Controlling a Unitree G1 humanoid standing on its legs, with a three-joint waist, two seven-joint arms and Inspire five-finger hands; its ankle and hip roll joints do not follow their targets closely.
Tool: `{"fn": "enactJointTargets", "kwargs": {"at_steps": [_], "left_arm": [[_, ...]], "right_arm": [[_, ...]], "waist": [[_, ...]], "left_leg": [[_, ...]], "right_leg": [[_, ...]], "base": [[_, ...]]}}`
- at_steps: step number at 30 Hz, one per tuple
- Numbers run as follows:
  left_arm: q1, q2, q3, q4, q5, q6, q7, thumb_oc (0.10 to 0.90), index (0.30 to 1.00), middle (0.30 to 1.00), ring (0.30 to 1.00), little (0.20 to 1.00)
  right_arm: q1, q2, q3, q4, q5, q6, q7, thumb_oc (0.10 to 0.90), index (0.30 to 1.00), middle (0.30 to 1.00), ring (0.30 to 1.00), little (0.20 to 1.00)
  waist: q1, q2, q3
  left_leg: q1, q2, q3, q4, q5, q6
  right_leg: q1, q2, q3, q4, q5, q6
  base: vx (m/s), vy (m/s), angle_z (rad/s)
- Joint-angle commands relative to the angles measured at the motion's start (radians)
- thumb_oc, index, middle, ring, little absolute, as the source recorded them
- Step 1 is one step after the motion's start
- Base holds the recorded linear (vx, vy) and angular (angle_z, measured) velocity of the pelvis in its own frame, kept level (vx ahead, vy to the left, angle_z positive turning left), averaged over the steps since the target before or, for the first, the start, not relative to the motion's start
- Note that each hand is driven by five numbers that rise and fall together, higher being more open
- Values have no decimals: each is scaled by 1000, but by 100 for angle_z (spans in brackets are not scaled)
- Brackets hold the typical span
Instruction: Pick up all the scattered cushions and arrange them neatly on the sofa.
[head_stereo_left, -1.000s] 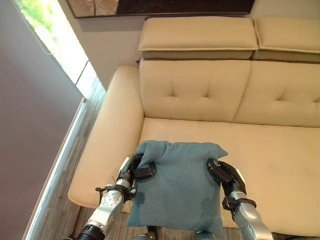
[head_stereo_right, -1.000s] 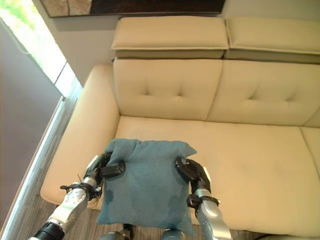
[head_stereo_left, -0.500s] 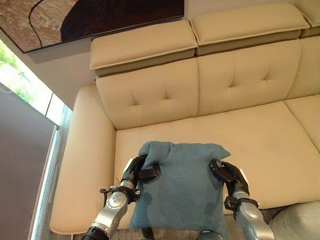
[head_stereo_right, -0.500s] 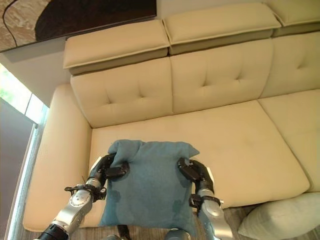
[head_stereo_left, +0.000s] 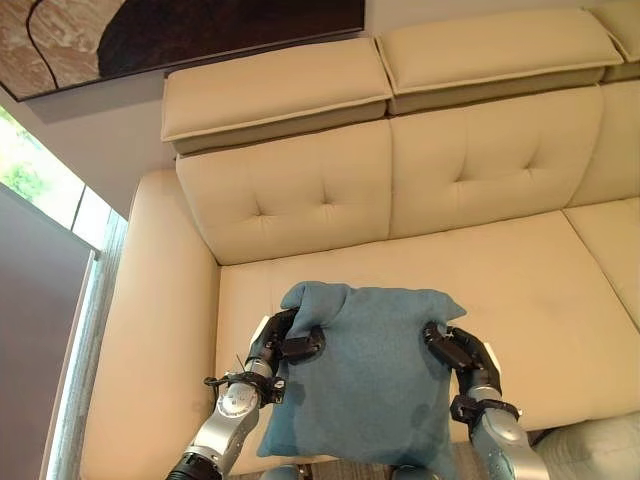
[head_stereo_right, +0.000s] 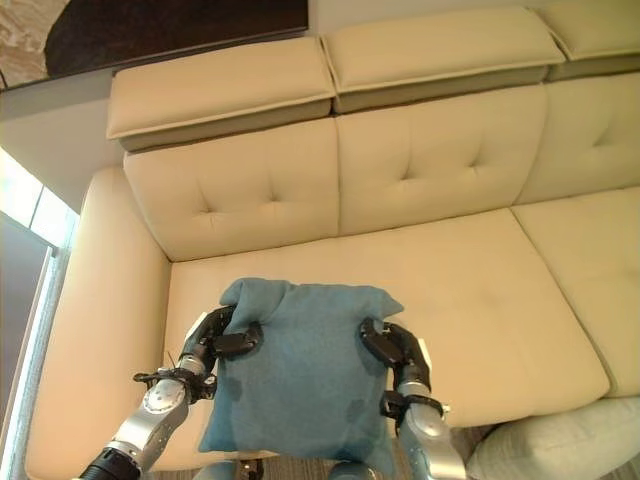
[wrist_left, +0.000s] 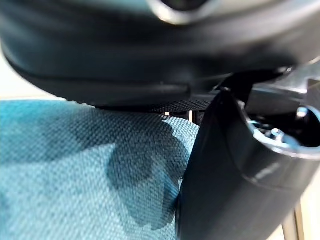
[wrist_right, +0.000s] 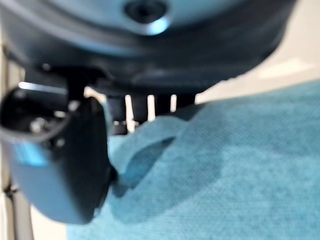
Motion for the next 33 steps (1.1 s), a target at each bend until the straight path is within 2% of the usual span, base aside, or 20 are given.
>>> {"fn": "enactJointTargets", "kwargs": {"at_steps": [1, 3, 4, 6, 7, 8, 10, 13, 14, 15, 16, 18, 19, 21, 25, 26, 28, 29, 32, 33], "left_arm": [[-27, -5, 55, -129, 6, -81, -13, 400, 300, 300, 300, 300], [-19, 0, 61, -131, 11, -79, -12, 400, 300, 300, 300, 300], [-17, 7, 66, -131, 20, -74, -12, 400, 300, 300, 300, 300], [-22, 18, 71, -136, 31, -73, -14, 400, 300, 300, 300, 300], [-23, 20, 76, -138, 33, -73, -8, 400, 300, 300, 300, 300], [-32, 24, 71, -140, 38, -75, -5, 400, 300, 300, 300, 300], [-49, 34, 68, -138, 58, -76, 0, 400, 300, 300, 300, 300], [-74, 39, 67, -131, 72, -83, 10, 400, 300, 300, 300, 300], [-101, 45, 57, -134, 84, -86, 13, 400, 300, 300, 300, 300], [-119, 51, 46, -141, 112, -91, 21, 400, 300, 300, 300, 300], [-126, 54, 44, -144, 121, -104, 22, 400, 300, 300, 300, 300], [-174, 53, 21, -141, 145, -111, 37, 400, 300, 300, 300, 300], [-256, 56, -1, -133, 153, -118, 68, 400, 300, 300, 300, 300], [-293, 56, -6, -130, 149, -124, 82, 400, 300, 300, 300, 300], [-525, 51, -44, -94, 131, -148, 174, 400, 300, 300, 300, 300], [-653, 80, -57, -82, 134, -165, 233, 400, 300, 300, 300, 300], [-709, 96, -58, -71, 130, -171, 249, 400, 300, 300, 300, 300], [-841, 128, -73, -31, 117, -181, 287, 400, 300, 300, 300, 300], [-942, 162, -80, -1, 110, -192, 313, 400, 300, 300, 300, 300], [-1038, 181, -91, 32, 101, -196, 337, 400, 300, 300, 300, 300]], "right_arm": [[-55, 19, 29, -114, -15, -79, 61, 400, 300, 300, 300, 300], [-55, 27, 29, -111, -22, -77, 63, 400, 300, 300, 300, 300], [-56, 37, 27, -111, -31, -72, 68, 400, 300, 300, 300, 300], [-60, 40, 17, -112, -44, -71, 65, 400, 300, 300, 300, 300], [-66, 41, 11, -117, -55, -71, 61, 400, 300, 300, 300, 300], [-69, 41, 6, -124, -64, -73, 54, 400, 300, 300, 300, 300], [-75, 46, -3, -134, -73, -80, 43, 400, 300, 300, 300, 300], [-95, 46, -14, -138, -85, -88, 24, 400, 300, 300, 300, 300], [-119, 35, -23, -143, -97, -93, 4, 400, 300, 300, 300, 300], [-127, 26, -26, -150, -121, -94, -9, 400, 300, 300, 300, 300], [-133, 20, -29, -147, -130, -99, -18, 400, 300, 300, 300, 300], [-173, -3, -25, -144, -151, -104, -39, 400, 300, 300, 300, 300], [-256, -40, -5, -132, -174, -114, -79, 400, 300, 300, 300, 300], [-297, -53, 5, -126, -179, -114, -95, 400, 300, 300, 300, 300], [-529, -118, 58, -97, -188, -128, -182, 400, 300, 300, 300, 300], [-682, -158, 77, -63, -186, -140, -246, 400, 300, 300, 300, 300], [-746, -181, 81, -44, -183, -143, -267, 400, 300, 300, 300, 300], [-882, -221, 106, -19, -178, -150, -307, 400, 300, 300, 300, 300], [-984, -251, 136, -5, -175, -152, -328, 400, 300, 300, 300, 300], [-1082, -283, 171, 9, -187, -149, -349, 400, 300, 300, 300, 300]], "waist": [[27, -11, -106], [32, -18, -112], [35, -28, -108], [33, -37, -97], [26, -40, -87], [18, -36, -74], [11, -20, -65], [14, -19, -64], [16, -24, -61], [15, -36, -58], [16, -46, -62], [21, -66, -69], [27, -77, -63], [28, -79, -61], [31, -68, -7], [32, -58, 18], [31, -53, 26], [31, -45, 32], [31, -38, 33], [29, -30, 37]], "left_leg": [[-99, -24, -37, 67, -71, 11], [-87, -32, -30, 64, -82, 20], [-61, -51, -22, 53, -101, 44], [-43, -72, -27, 50, -115, 69], [-32, -85, -27, 47, -121, 84], [-26, -92, -31, 44, -123, 94], [-15, -80, -45, 36, -133, 100], [3, -72, -57, 23, -148, 90], [4, -66, -66, 22, -152, 71], [2, -63, -77, 35, -161, 61], [1, -63, -79, 42, -166, 57], [-11, -67, -83, 51, -170, 49], [-36, -60, -87, 55, -165, 37], [-56, -56, -88, 56, -157, 33], [-171, -31, -99, 54, -117, 12], [-216, -24, -102, 40, -97, 2], [-236, -23, -102, 34, -81, -2], [-261, -14, -97, 2, -54, -14], [-290, -9, -93, -10, -40, -24], [-324, -6, -90, -10, -30, -34]], "right_leg": [[58, -16, 11, 164, -198, 37], [58, -28, 10, 175, -194, 47], [22, -60, 25, 271, -180, 64], [-34, -93, 44, 409, -122, 89], [-64, -117, 56, 481, -58, 100], [-92, -126, 70, 553, -9, 107], [-149, -131, 84, 626, -10, 99], [-158, -167, 49, 550, -38, 85], [-157, -183, 22, 414, -50, 81], [-141, -166, 23, 311, -64, 75], [-130, -160, 31, 274, -58, 90], [-114, -143, 30, 215, -47, 100], [-113, -128, 21, 182, -42, 101], [-116, -123, 15, 160, -35, 101], [-195, -96, 14, 132, -20, 85], [-243, -83, 18, 126, -18, 79], [-264, -79, 19, 122, -10, 77], [-295, -67, 23, 113, -3, 77], [-322, -62, 25, 100, 7, 78], [-348, -62, 27, 92, 15, 79]], "base": [[117, 130, 8], [135, 181, 4], [185, 301, 0], [119, 261, 5], [70, 220, 8], [50, 196, 7], [60, 92, 9], [111, -57, 0], [132, -162, 6], [159, -196, 11], [133, -170, 29], [86, -188, 38], [25, -172, 47], [-49, -125, 32], [-212, -122, -5], [-184, -77, -9], [-105, -40, -9], [-69, -33, -6], [-35, -14, -5], [-41, -3, -8]]}}
